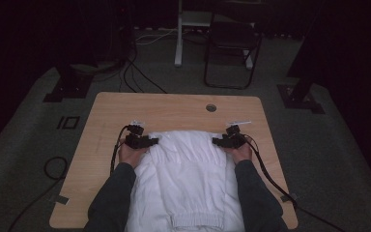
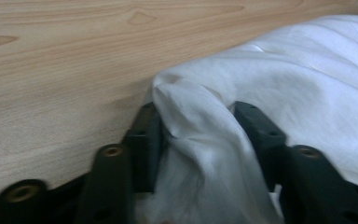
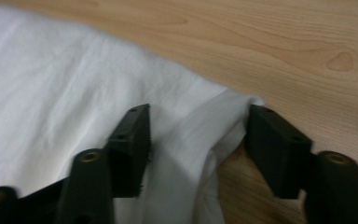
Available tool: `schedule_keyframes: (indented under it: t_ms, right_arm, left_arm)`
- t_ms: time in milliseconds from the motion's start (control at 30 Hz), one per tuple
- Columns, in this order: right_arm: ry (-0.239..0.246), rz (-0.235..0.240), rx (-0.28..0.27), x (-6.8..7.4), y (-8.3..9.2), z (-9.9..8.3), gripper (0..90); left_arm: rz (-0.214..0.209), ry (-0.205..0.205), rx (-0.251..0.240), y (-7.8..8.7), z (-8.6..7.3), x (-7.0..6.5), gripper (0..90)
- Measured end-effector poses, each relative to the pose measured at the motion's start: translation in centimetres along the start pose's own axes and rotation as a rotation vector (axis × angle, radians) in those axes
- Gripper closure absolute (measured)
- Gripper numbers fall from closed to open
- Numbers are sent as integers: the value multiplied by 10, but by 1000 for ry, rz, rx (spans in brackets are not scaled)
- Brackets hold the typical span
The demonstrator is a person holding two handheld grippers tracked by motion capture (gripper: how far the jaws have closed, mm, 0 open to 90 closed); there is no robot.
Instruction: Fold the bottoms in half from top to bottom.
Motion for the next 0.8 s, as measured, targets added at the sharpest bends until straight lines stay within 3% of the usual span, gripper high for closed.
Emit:
schedule_keyframes:
  t_ms: [33,133,167,267,367,433,567,633,800]
  right_arm:
    - [10,0,7,2,0,0,495]
    - [-13,37,43,5,1,-1,818]
    - [-18,28,50,3,2,-2,859]
    - [-48,33,-3,-3,7,-1,877]
    - [-111,73,-86,-11,22,5,879]
    - [-125,88,-134,-14,34,15,879]
    - [-88,54,-241,-15,62,42,878]
    - [-74,64,-299,-15,75,54,877]
    - [-26,88,-312,-14,85,53,875]
  left_arm:
    - [6,-10,1,0,0,-1,612]
    - [13,-34,-9,1,2,-5,755]
    - [15,-32,-20,3,3,-6,775]
    - [-15,-14,-75,14,8,-5,822]
    - [-47,0,-126,23,15,-4,832]
    - [-61,-9,-164,29,25,-8,833]
    - [-65,-31,-236,44,49,-19,832]
    - [-68,-43,-256,52,59,-23,829]
    - [-64,-85,-245,60,59,-30,824]
Point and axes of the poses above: each handheld gripper's, and its own axes: y roughly backward along the jaws, z roughly out of its top, x roughly to its left, the point moved 3 cm from there along -y, roughly forward along the jaws, and after that the axes turned 5 degrees about -z, right-handed, at the moved point
